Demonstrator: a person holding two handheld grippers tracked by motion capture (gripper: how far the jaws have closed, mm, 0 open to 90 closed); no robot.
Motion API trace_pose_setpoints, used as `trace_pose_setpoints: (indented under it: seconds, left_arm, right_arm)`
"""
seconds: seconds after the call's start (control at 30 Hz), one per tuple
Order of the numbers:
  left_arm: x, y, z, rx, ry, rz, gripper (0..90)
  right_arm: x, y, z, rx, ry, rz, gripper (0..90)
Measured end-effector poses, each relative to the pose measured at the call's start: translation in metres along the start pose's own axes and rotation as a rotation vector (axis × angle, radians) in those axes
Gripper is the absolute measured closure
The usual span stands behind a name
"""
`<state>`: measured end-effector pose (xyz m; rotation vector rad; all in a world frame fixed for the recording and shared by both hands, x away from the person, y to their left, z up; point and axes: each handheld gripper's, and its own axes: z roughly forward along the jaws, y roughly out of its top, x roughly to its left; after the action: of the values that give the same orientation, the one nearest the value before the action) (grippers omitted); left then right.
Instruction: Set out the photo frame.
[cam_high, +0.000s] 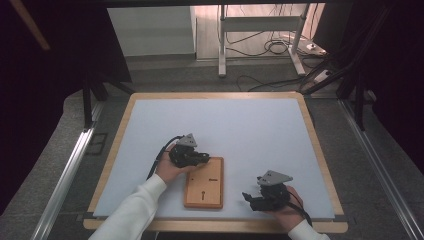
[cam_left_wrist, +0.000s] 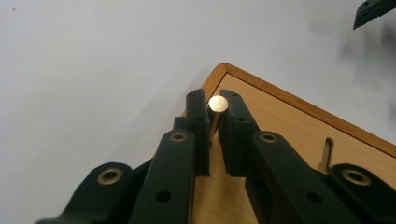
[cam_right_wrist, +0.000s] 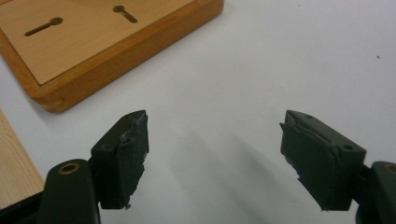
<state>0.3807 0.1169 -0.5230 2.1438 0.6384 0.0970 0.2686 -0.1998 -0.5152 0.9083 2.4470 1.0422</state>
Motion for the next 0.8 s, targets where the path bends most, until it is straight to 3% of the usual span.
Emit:
trace_pose_setpoints:
  seconds: [0.47, 0.8]
  left_arm:
    - [0.008, 0.0, 0.0, 0.011, -0.058, -0.05, 82.2]
    - [0.014, 0.002, 0.0, 0.024, -0.088, -0.103, 82.0]
  right_arm:
    - [0.022, 0.008, -0.002, -0.054, 0.015, -0.113, 21.9]
    - [0.035, 0.012, 0.001, -0.063, 0.037, -0.149, 20.9]
